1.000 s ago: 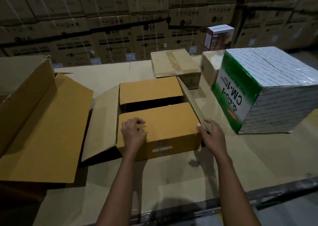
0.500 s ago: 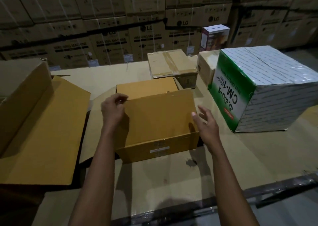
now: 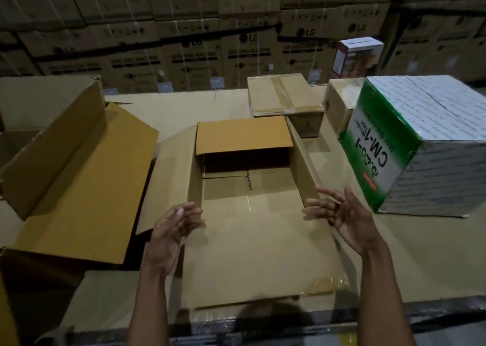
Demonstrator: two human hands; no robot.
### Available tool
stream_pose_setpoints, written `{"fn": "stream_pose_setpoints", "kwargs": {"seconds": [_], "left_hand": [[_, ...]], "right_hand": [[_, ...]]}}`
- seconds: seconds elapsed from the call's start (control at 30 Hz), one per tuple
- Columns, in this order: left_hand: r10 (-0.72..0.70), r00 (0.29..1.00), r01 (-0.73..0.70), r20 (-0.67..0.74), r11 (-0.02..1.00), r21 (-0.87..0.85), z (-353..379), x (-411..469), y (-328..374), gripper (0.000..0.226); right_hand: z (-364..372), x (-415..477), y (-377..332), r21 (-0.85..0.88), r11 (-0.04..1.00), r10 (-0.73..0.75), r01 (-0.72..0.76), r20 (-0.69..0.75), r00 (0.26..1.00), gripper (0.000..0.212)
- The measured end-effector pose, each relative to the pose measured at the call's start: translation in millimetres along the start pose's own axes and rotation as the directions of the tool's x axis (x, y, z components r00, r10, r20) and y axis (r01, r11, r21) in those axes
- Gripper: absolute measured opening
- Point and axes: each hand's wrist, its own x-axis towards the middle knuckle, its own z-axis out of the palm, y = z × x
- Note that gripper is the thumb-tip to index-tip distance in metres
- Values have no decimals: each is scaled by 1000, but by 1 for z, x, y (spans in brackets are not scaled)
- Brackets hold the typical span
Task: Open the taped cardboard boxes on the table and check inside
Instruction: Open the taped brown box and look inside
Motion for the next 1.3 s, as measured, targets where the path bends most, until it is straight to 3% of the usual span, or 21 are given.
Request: {"fn": "stream_pose_setpoints", "kwargs": {"seconds": [0.13, 0.27, 0.33, 0.43, 0.6, 0.7, 0.87, 0.97, 1.07, 1.2, 1.3], "left_hand": [[-45, 998, 42, 45, 997, 69, 0, -1, -1, 40], [-43, 999, 39, 22, 984, 176, 18, 18, 10, 52], [-17, 999, 9, 39, 981, 194, 31, 29, 14, 66], [21, 999, -31, 46, 970, 240, 52, 51, 18, 44], [-10, 997, -22, 80, 920, 391, 78, 88, 13, 25], [-24, 994, -37, 111, 854, 518, 85, 112, 9, 20], [-37, 990, -70, 140, 721, 689, 81, 154, 0, 39], [-142, 984, 29, 104, 716, 697, 72, 173, -5, 75], [-211, 974, 98, 87, 732, 675, 62, 191, -10, 92], [-196, 974, 71, 110, 734, 676, 60, 214, -8, 89], [-150, 984, 45, 100, 744, 666, 63, 234, 4, 69]], "right_hand": [[-2, -8, 26, -88, 996, 36, -30, 61, 998, 57], [19, -2, 19, -115, 993, 0, 0, -2, 1000, 51], [32, 0, 8, -146, 989, -36, 32, -28, 999, 57], [51, 5, -5, -192, 980, -64, 55, -44, 997, 78], [72, 24, -14, -391, 910, -169, 138, -45, 985, 41], [83, 38, -19, -406, 898, -210, 170, -56, 976, 32], [95, 76, -12, -419, 897, -182, 137, -68, 981, 33], [101, 105, 5, -458, 889, -78, 22, -104, 991, 58], [104, 131, 13, -490, 871, -35, -26, -115, 993, 66], [104, 171, 14, -525, 847, 0, -78, -147, 989, 64], [104, 203, 10, -548, 832, 9, -89, -146, 989, 59]]}}
